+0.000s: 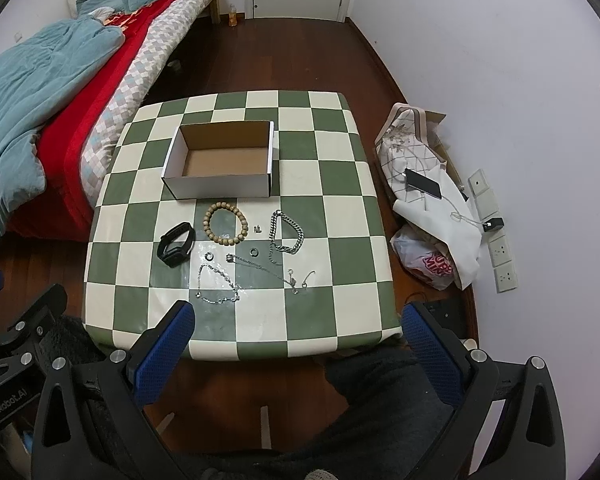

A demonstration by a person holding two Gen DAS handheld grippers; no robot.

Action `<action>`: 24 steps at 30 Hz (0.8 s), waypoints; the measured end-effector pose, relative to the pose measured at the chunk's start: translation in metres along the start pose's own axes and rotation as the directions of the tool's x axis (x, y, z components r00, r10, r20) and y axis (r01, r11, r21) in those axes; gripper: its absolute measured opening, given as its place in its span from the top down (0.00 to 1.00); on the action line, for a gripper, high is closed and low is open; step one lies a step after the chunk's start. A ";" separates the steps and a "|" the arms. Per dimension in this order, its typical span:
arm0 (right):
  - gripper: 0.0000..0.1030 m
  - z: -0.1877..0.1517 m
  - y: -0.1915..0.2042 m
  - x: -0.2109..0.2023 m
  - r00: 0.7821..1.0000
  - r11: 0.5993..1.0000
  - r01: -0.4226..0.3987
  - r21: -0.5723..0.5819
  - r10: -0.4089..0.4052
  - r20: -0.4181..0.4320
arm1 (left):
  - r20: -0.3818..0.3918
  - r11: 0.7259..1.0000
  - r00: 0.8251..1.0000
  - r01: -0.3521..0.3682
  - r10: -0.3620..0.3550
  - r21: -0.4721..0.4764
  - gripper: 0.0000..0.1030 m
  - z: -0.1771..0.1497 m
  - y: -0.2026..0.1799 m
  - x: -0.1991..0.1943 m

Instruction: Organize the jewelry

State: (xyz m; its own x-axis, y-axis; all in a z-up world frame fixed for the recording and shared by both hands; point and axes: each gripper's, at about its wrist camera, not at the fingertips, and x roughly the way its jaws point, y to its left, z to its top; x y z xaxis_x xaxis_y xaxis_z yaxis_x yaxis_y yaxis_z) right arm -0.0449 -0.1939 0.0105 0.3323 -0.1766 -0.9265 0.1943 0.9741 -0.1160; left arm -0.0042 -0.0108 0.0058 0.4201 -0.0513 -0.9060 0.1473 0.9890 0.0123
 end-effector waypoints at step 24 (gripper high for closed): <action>0.00 0.003 -0.010 -0.017 1.000 1.000 -0.002 0.001 0.002 0.016 | 0.010 1.000 1.000 0.002 -0.002 -0.001 0.00 0.003 -0.002 -0.004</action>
State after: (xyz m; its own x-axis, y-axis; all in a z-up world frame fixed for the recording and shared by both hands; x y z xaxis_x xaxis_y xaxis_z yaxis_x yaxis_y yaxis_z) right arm -0.0499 -0.2011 0.0279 0.3472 -0.1771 -0.9209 0.1942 0.9743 -0.1141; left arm -0.0035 -0.0132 0.0102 0.4283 -0.0549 -0.9020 0.1477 0.9890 0.0100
